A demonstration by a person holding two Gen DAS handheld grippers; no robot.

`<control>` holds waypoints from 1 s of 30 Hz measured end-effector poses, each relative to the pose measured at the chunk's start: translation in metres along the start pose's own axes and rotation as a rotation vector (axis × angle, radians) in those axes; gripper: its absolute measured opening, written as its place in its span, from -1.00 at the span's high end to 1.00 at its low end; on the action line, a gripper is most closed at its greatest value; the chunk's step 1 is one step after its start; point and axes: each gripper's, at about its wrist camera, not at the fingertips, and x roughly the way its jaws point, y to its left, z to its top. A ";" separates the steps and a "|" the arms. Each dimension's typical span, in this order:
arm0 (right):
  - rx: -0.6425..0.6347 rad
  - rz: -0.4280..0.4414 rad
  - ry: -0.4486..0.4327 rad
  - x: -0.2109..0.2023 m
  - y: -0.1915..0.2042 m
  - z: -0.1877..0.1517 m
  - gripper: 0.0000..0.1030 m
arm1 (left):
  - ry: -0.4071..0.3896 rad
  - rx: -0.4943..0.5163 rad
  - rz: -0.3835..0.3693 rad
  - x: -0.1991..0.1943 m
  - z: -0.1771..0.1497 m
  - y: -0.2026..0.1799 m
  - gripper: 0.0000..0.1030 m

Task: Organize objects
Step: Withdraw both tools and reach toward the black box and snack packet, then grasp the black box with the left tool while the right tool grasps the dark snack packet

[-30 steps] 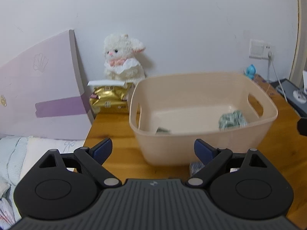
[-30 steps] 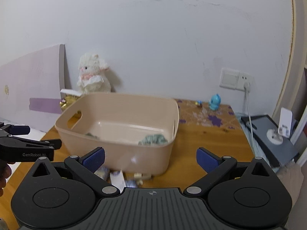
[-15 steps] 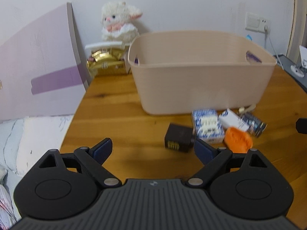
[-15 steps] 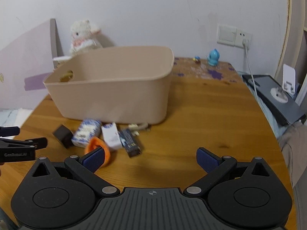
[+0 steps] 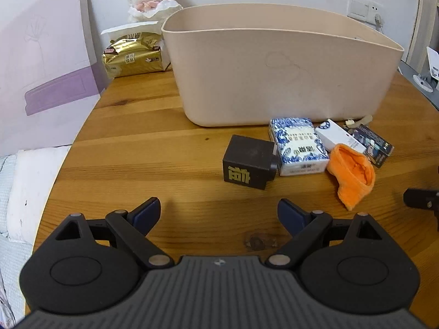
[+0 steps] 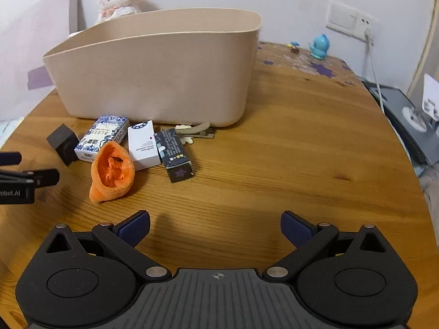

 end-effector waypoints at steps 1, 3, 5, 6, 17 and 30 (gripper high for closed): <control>-0.011 -0.002 -0.005 0.002 0.002 0.001 -0.99 | -0.003 0.002 0.002 0.001 0.000 0.000 -0.80; -0.036 -0.011 -0.014 0.006 0.006 0.003 -0.98 | 0.000 0.000 0.000 0.006 0.001 -0.001 -0.80; -0.057 -0.020 -0.020 0.011 0.011 0.005 -0.93 | 0.005 -0.007 -0.007 0.012 0.003 0.000 -0.80; -0.063 -0.021 -0.021 0.014 0.012 0.006 -0.92 | 0.003 -0.013 -0.013 0.014 0.003 0.001 -0.80; -0.058 0.049 -0.050 0.037 0.013 0.023 -0.79 | -0.017 -0.042 -0.050 0.033 0.016 0.006 -0.82; -0.078 0.084 -0.067 0.036 0.022 0.032 0.57 | -0.082 -0.022 -0.088 0.039 0.024 0.003 -0.25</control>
